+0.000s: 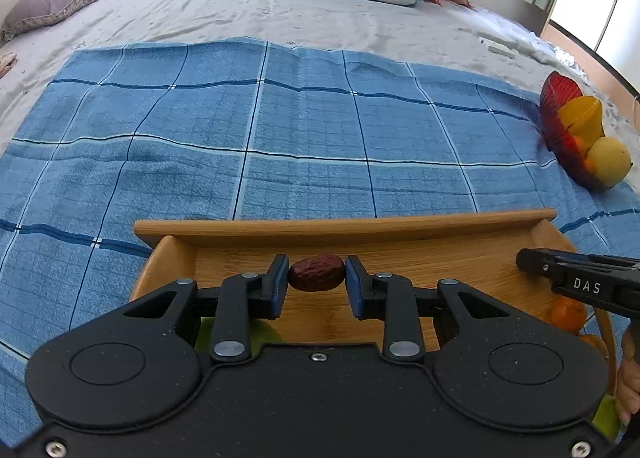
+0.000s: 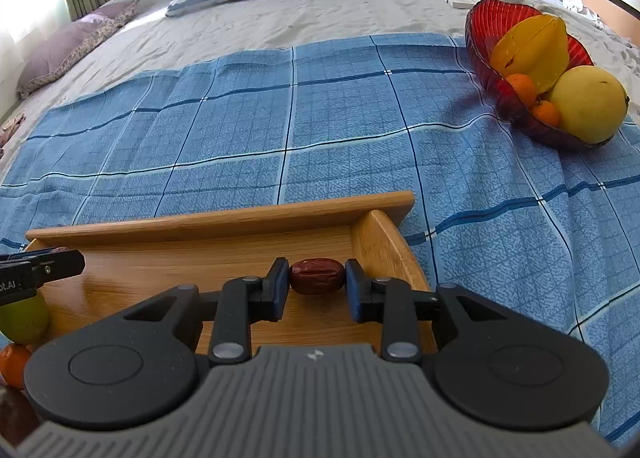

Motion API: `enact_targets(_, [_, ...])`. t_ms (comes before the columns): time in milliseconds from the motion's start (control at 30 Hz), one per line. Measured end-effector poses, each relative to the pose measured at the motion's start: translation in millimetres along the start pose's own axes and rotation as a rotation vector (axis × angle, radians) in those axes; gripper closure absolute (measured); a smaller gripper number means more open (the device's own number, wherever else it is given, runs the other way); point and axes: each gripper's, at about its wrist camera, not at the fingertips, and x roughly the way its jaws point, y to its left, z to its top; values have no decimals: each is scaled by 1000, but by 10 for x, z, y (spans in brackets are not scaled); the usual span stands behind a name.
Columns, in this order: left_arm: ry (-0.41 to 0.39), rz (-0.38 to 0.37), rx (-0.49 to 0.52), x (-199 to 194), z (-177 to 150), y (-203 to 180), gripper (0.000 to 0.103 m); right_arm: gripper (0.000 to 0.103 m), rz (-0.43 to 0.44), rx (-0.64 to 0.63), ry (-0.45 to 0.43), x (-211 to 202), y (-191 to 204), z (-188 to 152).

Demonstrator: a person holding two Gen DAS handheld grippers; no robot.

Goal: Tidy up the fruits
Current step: 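Lower the red dates onto the tray and open both tools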

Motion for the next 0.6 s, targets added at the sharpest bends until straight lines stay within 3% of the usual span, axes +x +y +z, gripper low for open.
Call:
enact_targets(200, [-2, 23, 41, 19, -22, -80, 74, 66, -1, -1, 0, -1, 1, -1])
enact_targets(300, [-2, 28, 45, 25, -26, -95, 74, 58, 1, 0, 1, -1, 5, -3])
enact_targets(433, [-3, 44, 59, 45, -33, -101, 73, 56, 3, 4, 3, -1, 7, -2])
enact_targets(533, [-6, 46, 60, 44, -39, -95, 68, 49, 9, 8, 2, -3, 5, -2])
enact_targets(600, [-8, 50, 61, 31, -41, -100, 57, 41, 17, 18, 2, -7, -8, 1])
